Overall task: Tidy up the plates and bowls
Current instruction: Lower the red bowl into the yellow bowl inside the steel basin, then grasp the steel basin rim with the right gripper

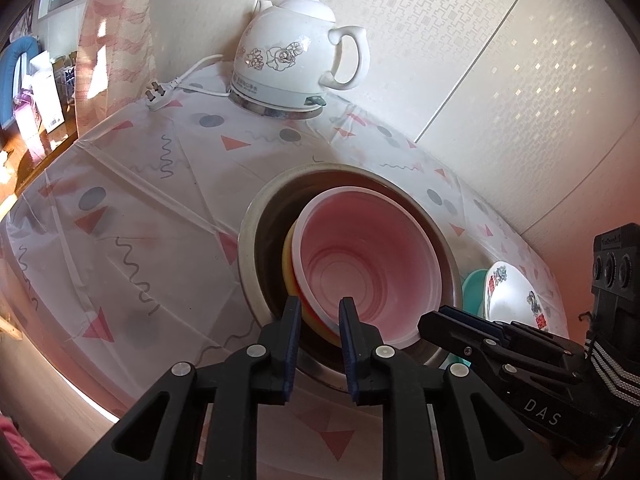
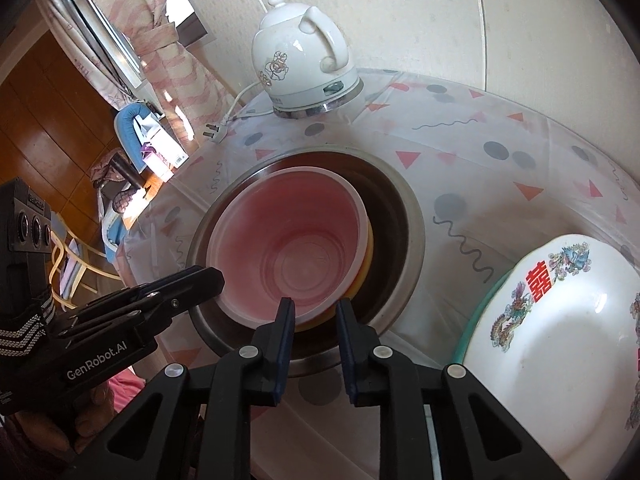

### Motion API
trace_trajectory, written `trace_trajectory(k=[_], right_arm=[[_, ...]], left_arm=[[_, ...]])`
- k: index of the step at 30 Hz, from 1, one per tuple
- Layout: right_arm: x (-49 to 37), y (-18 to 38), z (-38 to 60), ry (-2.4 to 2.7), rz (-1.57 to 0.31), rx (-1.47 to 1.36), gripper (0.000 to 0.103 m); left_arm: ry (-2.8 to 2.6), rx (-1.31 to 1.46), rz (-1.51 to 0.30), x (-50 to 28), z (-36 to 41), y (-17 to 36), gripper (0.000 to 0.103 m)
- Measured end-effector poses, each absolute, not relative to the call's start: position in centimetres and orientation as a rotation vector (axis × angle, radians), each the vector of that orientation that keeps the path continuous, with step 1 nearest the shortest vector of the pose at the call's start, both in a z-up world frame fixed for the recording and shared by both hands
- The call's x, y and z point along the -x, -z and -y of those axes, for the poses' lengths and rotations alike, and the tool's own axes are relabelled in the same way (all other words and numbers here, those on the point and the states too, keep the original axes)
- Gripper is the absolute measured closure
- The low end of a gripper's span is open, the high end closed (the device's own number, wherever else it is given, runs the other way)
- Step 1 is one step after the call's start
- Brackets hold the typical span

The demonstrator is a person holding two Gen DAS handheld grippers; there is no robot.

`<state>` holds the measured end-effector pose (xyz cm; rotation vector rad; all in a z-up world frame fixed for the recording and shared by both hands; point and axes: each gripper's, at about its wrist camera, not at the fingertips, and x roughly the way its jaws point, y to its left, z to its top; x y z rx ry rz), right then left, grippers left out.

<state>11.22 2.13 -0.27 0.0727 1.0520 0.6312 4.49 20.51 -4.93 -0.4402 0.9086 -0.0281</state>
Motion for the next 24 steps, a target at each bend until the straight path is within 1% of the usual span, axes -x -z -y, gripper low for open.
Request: trace_trajectory(k=[7,13,19,21,24], right_arm=[[-11.8,0.0,-2.5,-0.579,-1.041,-0.011,0.084],[-12.3,0.3,-2.3,-0.568,-1.058,-0.026,0.083],[-12.1,0.2,-2.1,-0.573,-1.062,-0.053,0.081],[-12.1,0.2,-2.0,-0.581,-1.062,-0.069,0.077],[-12.0,0.2,-2.2,-0.583,-1.058,-0.069,0.075]], left_arm=[[0.014,0.425,-0.913,-5.1,-20.3,5.2,0.083],[0.006,0.424,-0.913,-5.3,-20.4,5.3,0.083],[-0.003,0.412,-0.913,-5.5,-20.4,5.3,0.083],[0.000,0.412,-0.913,-5.4,-20.4,5.3,0.082],[0.002,0.418,-0.915,-5.5,-20.4,5.2,0.080]])
